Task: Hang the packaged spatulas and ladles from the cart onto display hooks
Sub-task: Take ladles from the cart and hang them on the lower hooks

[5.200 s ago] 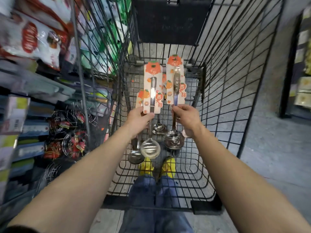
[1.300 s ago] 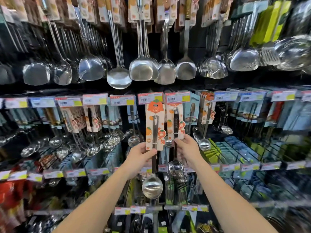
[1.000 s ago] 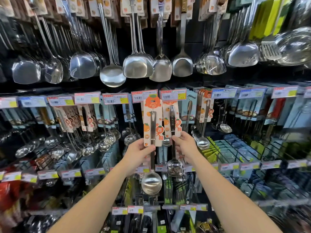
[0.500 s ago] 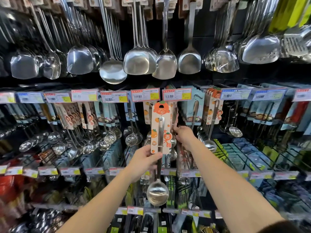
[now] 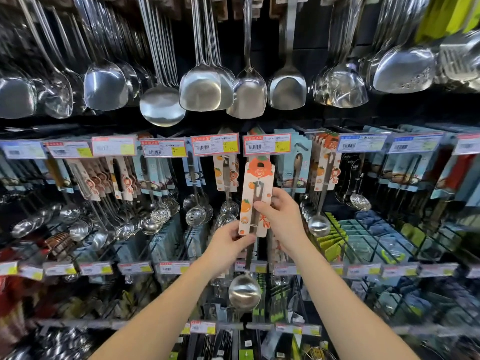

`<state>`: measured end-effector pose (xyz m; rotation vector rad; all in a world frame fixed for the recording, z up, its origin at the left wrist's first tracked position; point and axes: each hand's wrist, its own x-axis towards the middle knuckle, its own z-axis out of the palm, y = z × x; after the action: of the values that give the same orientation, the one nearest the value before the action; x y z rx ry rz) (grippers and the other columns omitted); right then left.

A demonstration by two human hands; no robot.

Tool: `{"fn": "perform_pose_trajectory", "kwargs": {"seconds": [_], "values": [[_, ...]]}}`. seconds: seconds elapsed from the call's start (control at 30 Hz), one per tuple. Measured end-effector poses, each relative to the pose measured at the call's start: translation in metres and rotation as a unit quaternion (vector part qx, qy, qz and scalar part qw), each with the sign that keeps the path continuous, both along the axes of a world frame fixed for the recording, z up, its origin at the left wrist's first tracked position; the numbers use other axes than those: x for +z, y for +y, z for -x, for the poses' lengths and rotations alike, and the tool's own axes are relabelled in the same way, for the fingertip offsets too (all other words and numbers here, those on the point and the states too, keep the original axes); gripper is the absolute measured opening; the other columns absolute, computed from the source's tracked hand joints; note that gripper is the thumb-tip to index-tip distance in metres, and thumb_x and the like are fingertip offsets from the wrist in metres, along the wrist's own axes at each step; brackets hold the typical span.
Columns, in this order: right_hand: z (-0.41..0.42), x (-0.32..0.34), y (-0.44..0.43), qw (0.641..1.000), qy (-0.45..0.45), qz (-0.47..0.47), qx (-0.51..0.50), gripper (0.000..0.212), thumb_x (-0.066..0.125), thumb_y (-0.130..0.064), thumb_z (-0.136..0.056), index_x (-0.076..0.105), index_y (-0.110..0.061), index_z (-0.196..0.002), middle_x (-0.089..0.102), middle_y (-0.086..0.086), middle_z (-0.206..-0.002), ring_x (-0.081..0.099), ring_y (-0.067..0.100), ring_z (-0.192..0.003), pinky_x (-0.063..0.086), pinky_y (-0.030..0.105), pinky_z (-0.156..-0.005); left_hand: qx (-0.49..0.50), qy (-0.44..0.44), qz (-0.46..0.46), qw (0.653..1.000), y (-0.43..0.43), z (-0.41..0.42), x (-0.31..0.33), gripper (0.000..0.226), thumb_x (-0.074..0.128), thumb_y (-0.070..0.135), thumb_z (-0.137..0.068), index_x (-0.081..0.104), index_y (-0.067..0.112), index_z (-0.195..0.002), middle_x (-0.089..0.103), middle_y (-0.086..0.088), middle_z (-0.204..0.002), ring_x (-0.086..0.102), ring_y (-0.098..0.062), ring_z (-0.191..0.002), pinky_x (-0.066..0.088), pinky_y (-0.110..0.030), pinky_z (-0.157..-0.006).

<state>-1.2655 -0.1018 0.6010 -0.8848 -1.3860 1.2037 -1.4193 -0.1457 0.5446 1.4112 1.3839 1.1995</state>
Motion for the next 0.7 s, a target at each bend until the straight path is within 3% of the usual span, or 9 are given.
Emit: {"fn": "perform_pose_trajectory", "kwargs": {"seconds": [0.1, 0.27, 0.37, 0.47, 0.7], "values": [[0.001, 0.006, 0.009, 1.000, -0.006, -0.008, -0.009, 0.028, 0.068, -0.005, -0.092, 0.065, -0.018, -0.117, 0.079, 0.004, -0.103, 0.076, 0.022, -0.095, 0.062, 0.049, -0.085, -0.002, -0.006, 0.004, 1.000, 0.007, 0.000, 0.003, 0.019, 0.067, 0.018, -0.099, 0.070, 0.024, -0.117, 0.077, -0.006, -0.112, 0.072, -0.034, -0.108, 0.060, -0.055, -0.092], [0.004, 0.019, 0.017, 0.999, 0.014, -0.034, -0.005, 0.031, 0.064, -0.002, -0.095, 0.068, -0.029, -0.111, 0.079, 0.002, -0.103, 0.076, 0.018, -0.094, 0.062, 0.036, -0.081, -0.004, -0.010, -0.006, 1.000, 0.016, -0.004, 0.015, 0.019, 0.067, 0.021, -0.099, 0.069, 0.029, -0.116, 0.078, 0.008, -0.111, 0.074, -0.018, -0.106, 0.062, -0.049, -0.091], [0.008, 0.022, 0.024, 0.999, 0.033, -0.028, -0.014, 0.032, 0.063, -0.002, -0.095, 0.068, -0.022, -0.119, 0.079, 0.002, -0.104, 0.076, 0.017, -0.096, 0.062, 0.033, -0.082, 0.011, -0.013, -0.020, 1.000, 0.023, -0.005, 0.018, 0.016, 0.068, 0.019, -0.099, 0.070, 0.028, -0.112, 0.079, 0.007, -0.106, 0.075, -0.017, -0.102, 0.063, -0.048, -0.088], [0.011, 0.023, 0.031, 0.999, 0.037, -0.015, -0.024, 0.036, 0.063, -0.002, -0.095, 0.066, -0.015, -0.129, 0.079, 0.002, -0.107, 0.075, 0.018, -0.099, 0.061, 0.039, -0.088, 0.021, -0.005, -0.029, 0.999, 0.031, -0.006, 0.019, 0.016, 0.069, 0.017, -0.097, 0.070, 0.027, -0.111, 0.079, 0.006, -0.103, 0.076, -0.018, -0.099, 0.064, -0.048, -0.084], [0.016, 0.019, 0.042, 0.998, 0.040, -0.011, -0.050, 0.039, 0.066, -0.005, -0.094, 0.065, -0.016, -0.131, 0.079, 0.003, -0.107, 0.074, 0.023, -0.102, 0.059, 0.053, -0.093, 0.016, -0.025, -0.030, 0.999, 0.046, -0.007, 0.020, 0.021, 0.069, 0.013, -0.098, 0.070, 0.024, -0.115, 0.079, 0.000, -0.105, 0.076, -0.022, -0.098, 0.065, -0.043, -0.081]]}}
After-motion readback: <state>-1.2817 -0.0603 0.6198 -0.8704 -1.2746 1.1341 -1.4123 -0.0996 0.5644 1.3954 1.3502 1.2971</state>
